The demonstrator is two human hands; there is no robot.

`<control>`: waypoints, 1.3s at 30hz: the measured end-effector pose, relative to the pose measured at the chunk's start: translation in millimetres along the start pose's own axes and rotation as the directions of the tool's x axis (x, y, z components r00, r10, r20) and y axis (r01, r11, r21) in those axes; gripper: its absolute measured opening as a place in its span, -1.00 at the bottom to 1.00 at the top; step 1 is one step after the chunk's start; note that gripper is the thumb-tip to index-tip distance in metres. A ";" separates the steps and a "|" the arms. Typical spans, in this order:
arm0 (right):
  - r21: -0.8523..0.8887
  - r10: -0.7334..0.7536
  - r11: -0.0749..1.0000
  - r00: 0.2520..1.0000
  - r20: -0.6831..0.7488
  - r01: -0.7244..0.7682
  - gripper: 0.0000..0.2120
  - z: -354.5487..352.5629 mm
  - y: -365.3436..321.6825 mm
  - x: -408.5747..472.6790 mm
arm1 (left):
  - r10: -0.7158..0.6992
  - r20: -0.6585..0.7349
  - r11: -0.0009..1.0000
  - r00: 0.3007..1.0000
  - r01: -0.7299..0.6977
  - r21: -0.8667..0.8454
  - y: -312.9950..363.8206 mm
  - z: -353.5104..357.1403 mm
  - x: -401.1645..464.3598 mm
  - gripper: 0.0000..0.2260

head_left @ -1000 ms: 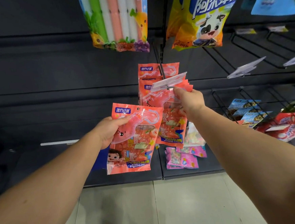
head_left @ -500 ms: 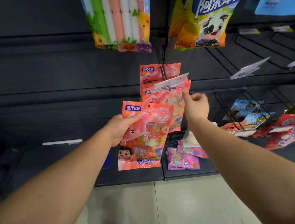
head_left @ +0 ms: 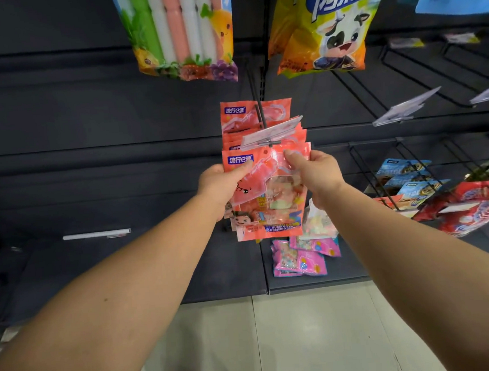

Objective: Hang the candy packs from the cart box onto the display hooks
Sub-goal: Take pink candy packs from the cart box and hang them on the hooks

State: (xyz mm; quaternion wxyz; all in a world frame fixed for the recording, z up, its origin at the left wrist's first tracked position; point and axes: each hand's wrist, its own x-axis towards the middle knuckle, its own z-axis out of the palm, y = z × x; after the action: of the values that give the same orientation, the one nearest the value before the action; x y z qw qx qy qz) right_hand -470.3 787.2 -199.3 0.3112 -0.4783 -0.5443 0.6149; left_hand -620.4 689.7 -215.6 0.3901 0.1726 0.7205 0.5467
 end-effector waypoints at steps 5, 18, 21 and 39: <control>0.003 -0.045 0.999 0.999 -0.003 0.045 -0.79 2.8 -4.5 3.4 | 0.026 -0.069 0.999 0.997 -0.024 0.024 13.6 9.6 4.4 -0.76; -0.034 -0.023 0.999 0.996 -0.087 0.020 -0.83 12.4 -12.6 16.8 | 0.017 -0.166 0.994 0.986 0.002 0.114 21.2 19.1 23.4 -0.76; -0.088 -0.030 0.996 0.993 -0.118 0.020 -0.85 16.9 -14.4 23.0 | 0.031 -0.182 0.985 0.983 0.000 0.170 26.0 20.2 27.3 -0.73; -0.318 0.149 0.925 0.969 -0.199 -0.208 -0.52 46.9 38.5 -22.1 | 0.043 -0.072 0.779 0.997 0.012 0.627 -18.7 -54.2 -9.2 -0.29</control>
State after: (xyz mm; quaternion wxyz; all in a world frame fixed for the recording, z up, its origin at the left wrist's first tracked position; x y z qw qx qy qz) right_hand -500.8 741.5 -233.4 0.2129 -0.6230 -0.5666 0.4954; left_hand -652.0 641.6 -224.1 0.2761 0.2759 0.8752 0.2858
